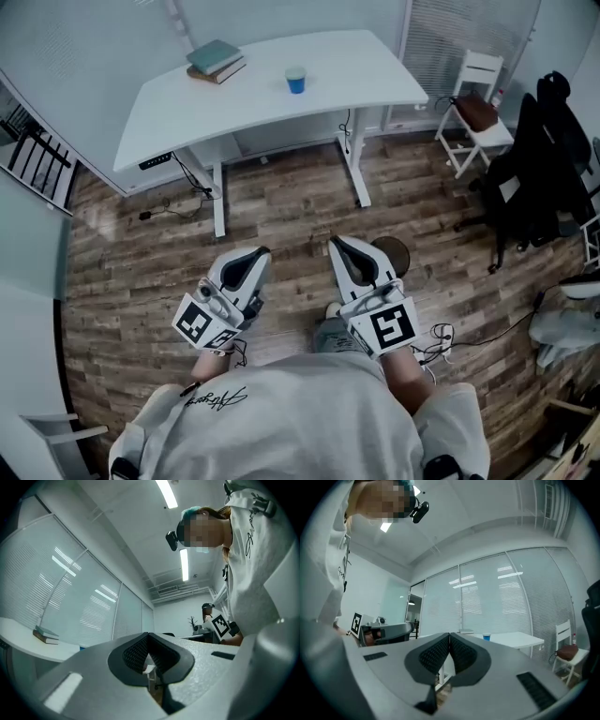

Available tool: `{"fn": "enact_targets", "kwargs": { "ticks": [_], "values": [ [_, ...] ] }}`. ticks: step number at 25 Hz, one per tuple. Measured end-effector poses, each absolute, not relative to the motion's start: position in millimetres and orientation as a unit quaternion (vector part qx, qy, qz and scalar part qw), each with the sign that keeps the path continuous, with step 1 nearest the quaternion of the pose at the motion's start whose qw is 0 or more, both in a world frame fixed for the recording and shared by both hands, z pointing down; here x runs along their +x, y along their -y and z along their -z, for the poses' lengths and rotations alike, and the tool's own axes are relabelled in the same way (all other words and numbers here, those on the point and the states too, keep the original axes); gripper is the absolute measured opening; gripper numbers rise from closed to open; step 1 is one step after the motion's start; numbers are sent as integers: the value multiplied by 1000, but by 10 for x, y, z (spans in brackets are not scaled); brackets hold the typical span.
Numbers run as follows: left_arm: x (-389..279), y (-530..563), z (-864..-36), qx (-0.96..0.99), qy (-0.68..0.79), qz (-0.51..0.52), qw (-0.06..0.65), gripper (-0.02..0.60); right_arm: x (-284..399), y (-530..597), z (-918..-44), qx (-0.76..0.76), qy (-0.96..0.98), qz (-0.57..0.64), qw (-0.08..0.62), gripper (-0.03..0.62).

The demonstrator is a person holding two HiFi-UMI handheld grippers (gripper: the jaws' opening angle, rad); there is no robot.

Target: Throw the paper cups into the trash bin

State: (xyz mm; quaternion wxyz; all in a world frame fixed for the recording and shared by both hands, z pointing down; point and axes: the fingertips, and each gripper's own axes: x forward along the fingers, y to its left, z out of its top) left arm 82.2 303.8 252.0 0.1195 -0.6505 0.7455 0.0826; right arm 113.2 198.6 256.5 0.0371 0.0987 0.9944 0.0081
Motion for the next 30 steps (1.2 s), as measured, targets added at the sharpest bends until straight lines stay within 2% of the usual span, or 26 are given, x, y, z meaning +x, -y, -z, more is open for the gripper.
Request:
{"fn": "enact_targets", "kwargs": {
  "ticks": [3,6,10,14,24,30],
  "values": [
    [340,-2799,-2418,-621,-769,-93,123,3,715,-1666,-2476,86,-995,-19,41,11],
    [-279,-2451,-2446,-575,-805,-102,105,3,181,-1330,-2503,56,-998,0,12,11],
    [-635,-1860,-2488,-586,-803,-70,87,3,-328,-1035,-2348,41,-999,-16,24,10],
    [-667,-1688,-2453,-591,-798,-55,102,3,-401,-803,-2264,51,-996,-22,63,10],
    [-457,-1858,-2935,-577,-813,-50,55,3,-160,-906,-2600,137,-990,-9,20,11],
    [-520,-1894,-2933,-559,-825,-44,66,3,-208,-865,-2839,159,-987,-23,-5,10]
  ]
}}
